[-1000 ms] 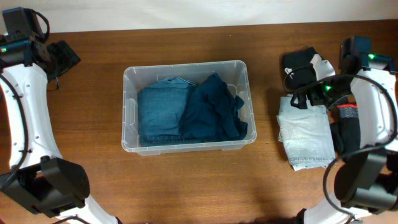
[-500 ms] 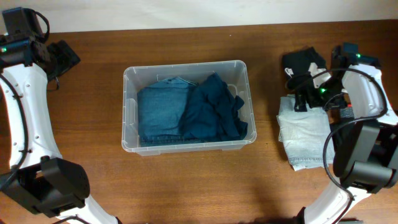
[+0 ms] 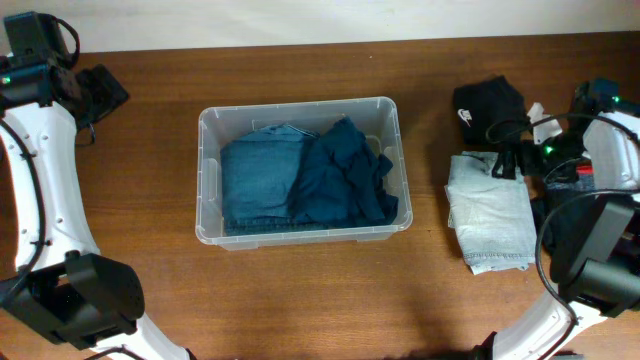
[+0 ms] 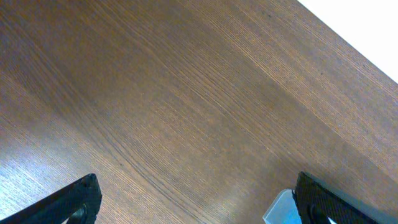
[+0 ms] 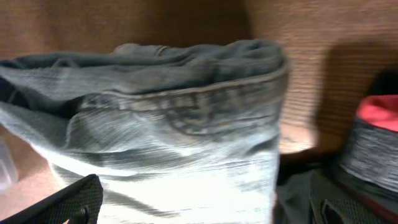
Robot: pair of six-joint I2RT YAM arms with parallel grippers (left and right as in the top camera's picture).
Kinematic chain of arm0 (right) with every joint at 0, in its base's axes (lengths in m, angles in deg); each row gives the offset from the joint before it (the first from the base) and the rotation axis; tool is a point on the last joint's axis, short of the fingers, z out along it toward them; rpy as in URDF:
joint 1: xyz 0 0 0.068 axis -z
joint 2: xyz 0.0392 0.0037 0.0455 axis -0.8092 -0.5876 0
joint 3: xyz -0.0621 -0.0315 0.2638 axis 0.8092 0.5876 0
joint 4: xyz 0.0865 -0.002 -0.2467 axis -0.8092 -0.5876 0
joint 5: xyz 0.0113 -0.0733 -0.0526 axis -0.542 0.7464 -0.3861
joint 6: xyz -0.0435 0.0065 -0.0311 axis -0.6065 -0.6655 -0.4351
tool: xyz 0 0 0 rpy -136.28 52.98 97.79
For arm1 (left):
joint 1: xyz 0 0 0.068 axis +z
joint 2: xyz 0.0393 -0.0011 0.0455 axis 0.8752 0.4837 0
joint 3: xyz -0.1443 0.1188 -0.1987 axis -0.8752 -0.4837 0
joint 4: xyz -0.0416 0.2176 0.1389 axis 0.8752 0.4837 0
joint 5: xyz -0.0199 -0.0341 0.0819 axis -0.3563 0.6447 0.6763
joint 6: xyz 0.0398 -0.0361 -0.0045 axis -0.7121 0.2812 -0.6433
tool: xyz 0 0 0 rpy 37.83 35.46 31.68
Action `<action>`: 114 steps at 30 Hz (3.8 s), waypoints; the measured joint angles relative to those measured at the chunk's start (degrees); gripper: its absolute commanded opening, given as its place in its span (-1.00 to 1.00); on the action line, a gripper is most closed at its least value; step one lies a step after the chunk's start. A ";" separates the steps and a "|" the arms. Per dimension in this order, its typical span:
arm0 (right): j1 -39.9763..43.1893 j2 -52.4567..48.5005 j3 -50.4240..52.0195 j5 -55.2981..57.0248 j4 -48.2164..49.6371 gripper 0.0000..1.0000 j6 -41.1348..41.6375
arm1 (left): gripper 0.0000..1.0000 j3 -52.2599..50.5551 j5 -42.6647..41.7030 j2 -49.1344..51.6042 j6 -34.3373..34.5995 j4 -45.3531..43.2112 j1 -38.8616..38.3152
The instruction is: Pack container
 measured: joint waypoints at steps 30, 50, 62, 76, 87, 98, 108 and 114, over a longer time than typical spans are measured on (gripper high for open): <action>-0.42 -4.07 3.04 -17.88 3.43 0.97 11.91 | 0.99 0.00 0.00 0.00 0.00 0.00 0.00; 1.20 -4.07 3.13 -11.85 2.08 0.96 9.64 | 0.99 0.00 0.00 0.00 0.00 0.00 0.00; 1.36 -3.08 0.85 -11.26 -0.57 0.97 16.55 | 0.99 0.00 0.00 0.00 0.00 0.00 0.00; 1.36 24.81 -0.55 0.11 -7.13 0.97 37.44 | 0.99 0.00 0.00 0.00 0.00 0.00 0.00; 2.23 33.68 8.50 3.54 -11.02 0.97 56.02 | 0.99 0.00 0.02 0.00 0.00 0.00 0.00; 11.85 48.04 33.33 -4.72 2.60 0.97 55.43 | 0.99 0.00 0.00 0.00 0.00 0.00 0.00; 12.50 50.64 50.58 -14.64 20.65 0.97 53.64 | 0.99 0.00 0.00 0.00 0.00 0.00 0.00; 16.68 50.64 56.74 -18.80 24.37 0.97 54.12 | 0.99 0.00 0.00 0.00 0.00 0.00 0.00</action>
